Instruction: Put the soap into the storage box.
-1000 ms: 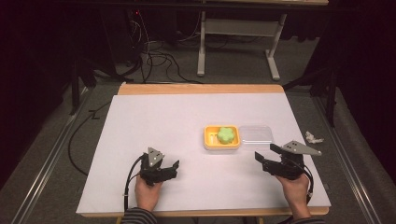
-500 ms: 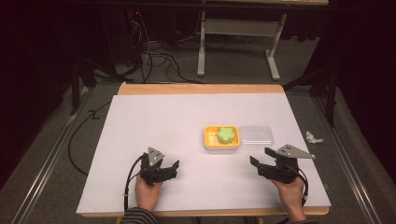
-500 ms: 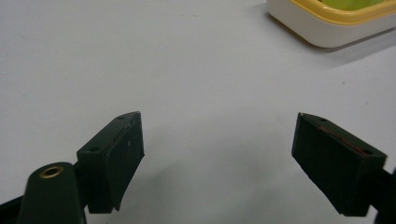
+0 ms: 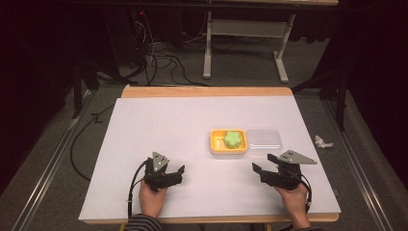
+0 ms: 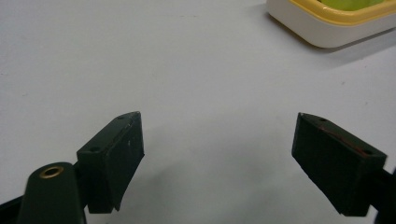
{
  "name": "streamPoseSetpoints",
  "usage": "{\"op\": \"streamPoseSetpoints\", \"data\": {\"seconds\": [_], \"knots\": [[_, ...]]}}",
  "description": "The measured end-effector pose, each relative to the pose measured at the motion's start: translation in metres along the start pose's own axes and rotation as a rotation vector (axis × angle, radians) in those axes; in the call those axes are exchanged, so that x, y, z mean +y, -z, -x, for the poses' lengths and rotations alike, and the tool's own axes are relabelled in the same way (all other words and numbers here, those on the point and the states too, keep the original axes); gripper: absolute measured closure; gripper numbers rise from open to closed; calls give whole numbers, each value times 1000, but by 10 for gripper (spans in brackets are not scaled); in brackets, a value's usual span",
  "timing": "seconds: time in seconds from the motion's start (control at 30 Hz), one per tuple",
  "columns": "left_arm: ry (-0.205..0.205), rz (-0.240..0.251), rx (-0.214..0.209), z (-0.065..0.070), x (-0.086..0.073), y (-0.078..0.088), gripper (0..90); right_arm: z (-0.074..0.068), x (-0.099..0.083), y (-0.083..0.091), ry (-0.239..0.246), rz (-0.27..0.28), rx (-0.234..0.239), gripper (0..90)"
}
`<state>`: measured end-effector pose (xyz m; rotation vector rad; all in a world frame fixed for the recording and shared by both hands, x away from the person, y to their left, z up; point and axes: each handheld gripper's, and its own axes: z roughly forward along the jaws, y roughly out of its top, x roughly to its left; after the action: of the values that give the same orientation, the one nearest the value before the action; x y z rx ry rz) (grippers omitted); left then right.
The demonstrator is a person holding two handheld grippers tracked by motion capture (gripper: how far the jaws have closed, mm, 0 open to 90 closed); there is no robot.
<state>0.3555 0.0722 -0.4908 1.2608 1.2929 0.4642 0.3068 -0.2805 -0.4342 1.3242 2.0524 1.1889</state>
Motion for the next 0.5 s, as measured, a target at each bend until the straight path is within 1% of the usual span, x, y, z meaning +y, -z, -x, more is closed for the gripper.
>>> {"op": "streamPoseSetpoints", "data": {"seconds": [0.27,0.5], "knots": [[1,2,0,0,0,0,174,1,-5,-8,-10,-20,8,286],[1,2,0,0,0,0,174,1,-8,-15,-5,-41,1,288]]}}
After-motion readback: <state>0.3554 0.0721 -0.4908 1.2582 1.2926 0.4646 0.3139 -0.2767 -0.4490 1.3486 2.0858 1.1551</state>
